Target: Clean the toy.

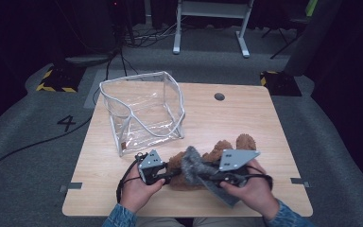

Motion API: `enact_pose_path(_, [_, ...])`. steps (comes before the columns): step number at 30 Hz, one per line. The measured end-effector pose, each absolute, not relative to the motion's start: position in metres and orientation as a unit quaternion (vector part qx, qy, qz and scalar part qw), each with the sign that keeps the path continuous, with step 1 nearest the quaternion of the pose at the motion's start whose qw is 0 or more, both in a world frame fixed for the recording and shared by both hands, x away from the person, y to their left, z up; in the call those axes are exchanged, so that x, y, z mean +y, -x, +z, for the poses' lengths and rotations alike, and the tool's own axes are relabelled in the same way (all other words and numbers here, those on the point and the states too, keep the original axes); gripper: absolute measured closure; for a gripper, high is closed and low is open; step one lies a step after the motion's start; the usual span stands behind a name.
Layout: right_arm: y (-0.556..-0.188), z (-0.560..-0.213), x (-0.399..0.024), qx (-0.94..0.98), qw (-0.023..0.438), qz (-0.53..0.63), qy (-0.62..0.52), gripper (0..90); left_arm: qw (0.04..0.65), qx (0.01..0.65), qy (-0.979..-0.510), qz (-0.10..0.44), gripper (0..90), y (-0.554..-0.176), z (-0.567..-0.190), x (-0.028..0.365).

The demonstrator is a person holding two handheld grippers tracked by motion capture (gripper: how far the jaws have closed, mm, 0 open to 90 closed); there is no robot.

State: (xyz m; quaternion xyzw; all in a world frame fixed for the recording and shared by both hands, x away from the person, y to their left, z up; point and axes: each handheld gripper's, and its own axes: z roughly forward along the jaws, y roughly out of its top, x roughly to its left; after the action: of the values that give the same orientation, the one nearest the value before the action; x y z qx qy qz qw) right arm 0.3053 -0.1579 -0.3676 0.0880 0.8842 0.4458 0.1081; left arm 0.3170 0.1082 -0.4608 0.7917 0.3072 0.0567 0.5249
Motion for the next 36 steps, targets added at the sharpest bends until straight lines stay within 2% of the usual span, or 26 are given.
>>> enact_pose_path(5, [-0.311, -0.39, -0.127, 0.893, 0.121, 0.427, -0.07, 68.0, 0.519, 0.306, -0.796, 0.055, 71.1, -0.314, -0.459, 0.107])
enact_pose_path(11, [-0.318, -0.4, -0.134, 0.899, 0.152, 0.404, -0.072, 68.6, 0.519, 0.311, -0.794, 0.058, 74.6, -0.315, -0.459, 0.108])
enact_pose_path(14, [-0.32, -0.399, -0.147, 0.899, 0.173, 0.395, -0.083, 68.8, 0.522, 0.315, -0.79, 0.064, 75.6, -0.315, -0.459, 0.109])
enact_pose_path(23, [-0.327, -0.394, -0.209, 0.881, 0.198, 0.404, -0.145, 69.4, 0.518, 0.325, -0.788, 0.072, 76.9, -0.32, -0.458, 0.107])
enact_pose_path(36, [-0.352, -0.4, -0.284, 0.863, 0.215, 0.379, -0.253, 69.3, 0.525, 0.346, -0.774, 0.067, 76.5, -0.326, -0.463, 0.107])
